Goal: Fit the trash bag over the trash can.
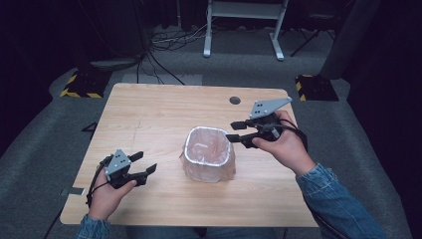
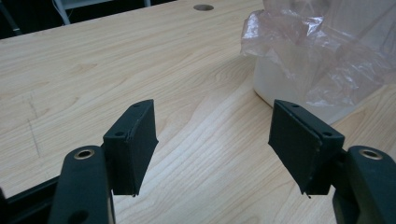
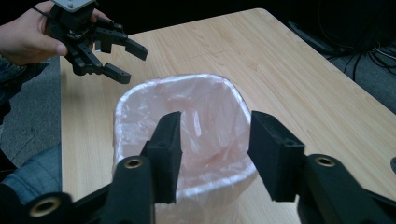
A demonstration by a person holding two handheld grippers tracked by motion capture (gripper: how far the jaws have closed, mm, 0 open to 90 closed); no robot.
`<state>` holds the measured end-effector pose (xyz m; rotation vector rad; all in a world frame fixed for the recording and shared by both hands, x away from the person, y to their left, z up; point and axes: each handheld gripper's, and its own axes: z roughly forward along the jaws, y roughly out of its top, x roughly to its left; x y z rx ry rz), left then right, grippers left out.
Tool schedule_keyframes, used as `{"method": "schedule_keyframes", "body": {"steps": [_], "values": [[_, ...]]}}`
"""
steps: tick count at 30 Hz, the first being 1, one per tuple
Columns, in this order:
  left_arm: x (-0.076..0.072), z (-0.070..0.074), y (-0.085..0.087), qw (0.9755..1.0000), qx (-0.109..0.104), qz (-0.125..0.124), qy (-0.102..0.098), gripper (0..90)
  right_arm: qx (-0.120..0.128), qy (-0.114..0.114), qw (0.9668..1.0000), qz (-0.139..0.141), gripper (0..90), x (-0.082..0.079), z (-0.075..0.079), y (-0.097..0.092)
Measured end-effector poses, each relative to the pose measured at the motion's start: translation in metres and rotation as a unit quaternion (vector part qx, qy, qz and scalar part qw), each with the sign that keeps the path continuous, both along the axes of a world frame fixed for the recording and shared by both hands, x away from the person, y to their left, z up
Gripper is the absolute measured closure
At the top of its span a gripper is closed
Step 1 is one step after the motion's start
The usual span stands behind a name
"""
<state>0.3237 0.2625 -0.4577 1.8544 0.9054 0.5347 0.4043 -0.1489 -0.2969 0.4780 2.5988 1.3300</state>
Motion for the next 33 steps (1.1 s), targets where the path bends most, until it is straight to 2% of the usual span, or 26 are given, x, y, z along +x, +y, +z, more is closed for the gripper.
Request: {"method": "schedule_keyframes", "body": {"steps": [3,11,18,24,33], "values": [[-0.002,0.0,0.002,1.0,0.0,0.003,0.001,32.1,-0.006,0.005,0.9999,0.007,60.9,0.003,0.0,0.012],[-0.004,-0.002,0.003,1.0,-0.004,0.004,0.005,32.0,-0.024,0.016,0.9993,0.025,61.8,0.011,-0.008,0.047],[-0.002,-0.002,0.003,1.0,-0.001,0.001,0.0,32.0,-0.076,0.044,0.996,0.018,67.1,0.019,-0.027,0.073],[-0.001,-0.002,0.002,1.0,-0.006,-0.001,0.003,31.9,-0.127,0.07,0.9893,0.008,67.9,0.027,-0.044,0.091],[-0.001,-0.002,0.002,0.9999,-0.008,-0.005,0.005,32.0,-0.197,0.106,0.9747,0.004,66.0,0.036,-0.066,0.111]]}}
